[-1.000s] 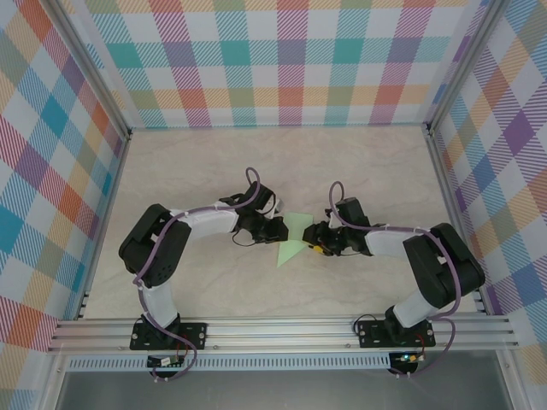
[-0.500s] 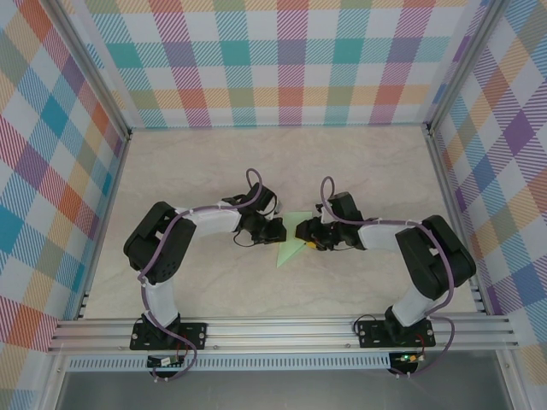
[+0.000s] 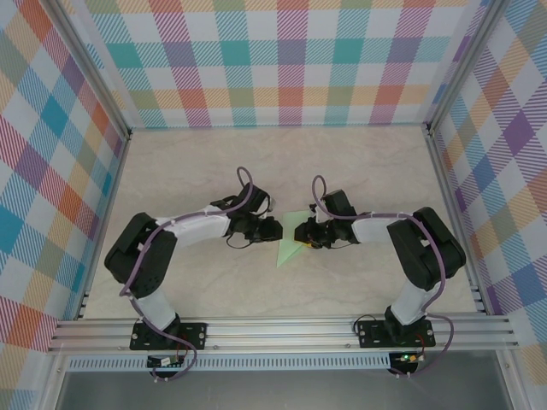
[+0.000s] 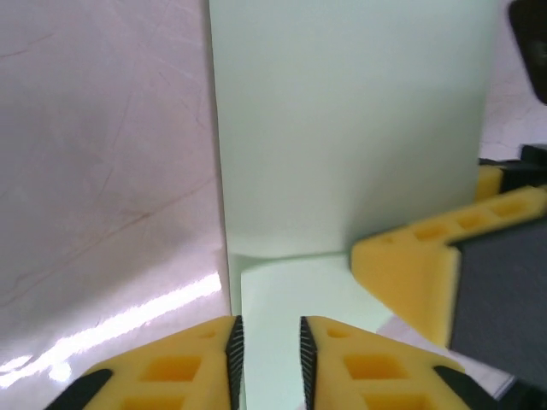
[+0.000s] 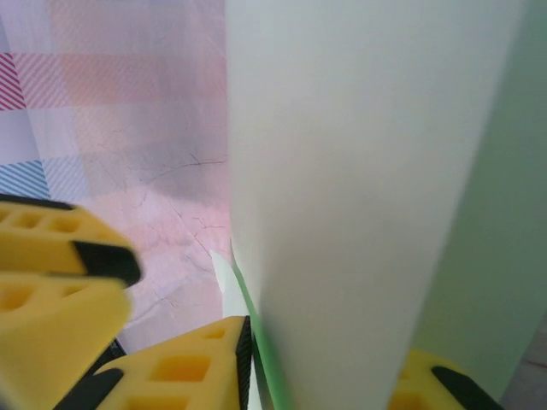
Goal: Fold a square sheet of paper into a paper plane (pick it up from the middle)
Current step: Fourth fold the wing at the center of the table.
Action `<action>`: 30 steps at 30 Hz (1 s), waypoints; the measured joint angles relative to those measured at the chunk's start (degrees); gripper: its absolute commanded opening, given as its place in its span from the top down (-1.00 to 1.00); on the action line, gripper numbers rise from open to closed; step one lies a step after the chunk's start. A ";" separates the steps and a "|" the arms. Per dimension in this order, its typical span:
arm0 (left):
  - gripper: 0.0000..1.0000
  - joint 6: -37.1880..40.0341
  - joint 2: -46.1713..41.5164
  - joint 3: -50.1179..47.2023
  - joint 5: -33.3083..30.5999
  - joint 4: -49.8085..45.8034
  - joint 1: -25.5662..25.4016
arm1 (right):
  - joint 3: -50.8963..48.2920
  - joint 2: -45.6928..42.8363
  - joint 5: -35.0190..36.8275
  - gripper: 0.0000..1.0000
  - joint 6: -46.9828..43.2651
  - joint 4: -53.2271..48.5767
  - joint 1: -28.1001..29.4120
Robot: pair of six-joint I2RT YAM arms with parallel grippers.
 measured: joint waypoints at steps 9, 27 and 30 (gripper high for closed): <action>0.24 0.20 -10.36 -9.25 -2.84 1.29 -1.31 | 0.11 0.00 0.68 0.76 0.63 -0.61 0.68; 0.03 5.18 -12.52 -10.56 -11.61 -1.42 -11.87 | -4.76 -4.37 7.74 0.80 16.98 7.08 5.31; 0.02 5.73 -11.63 -9.40 -13.29 -2.19 -13.22 | -4.85 -5.62 7.85 0.77 18.23 7.48 5.64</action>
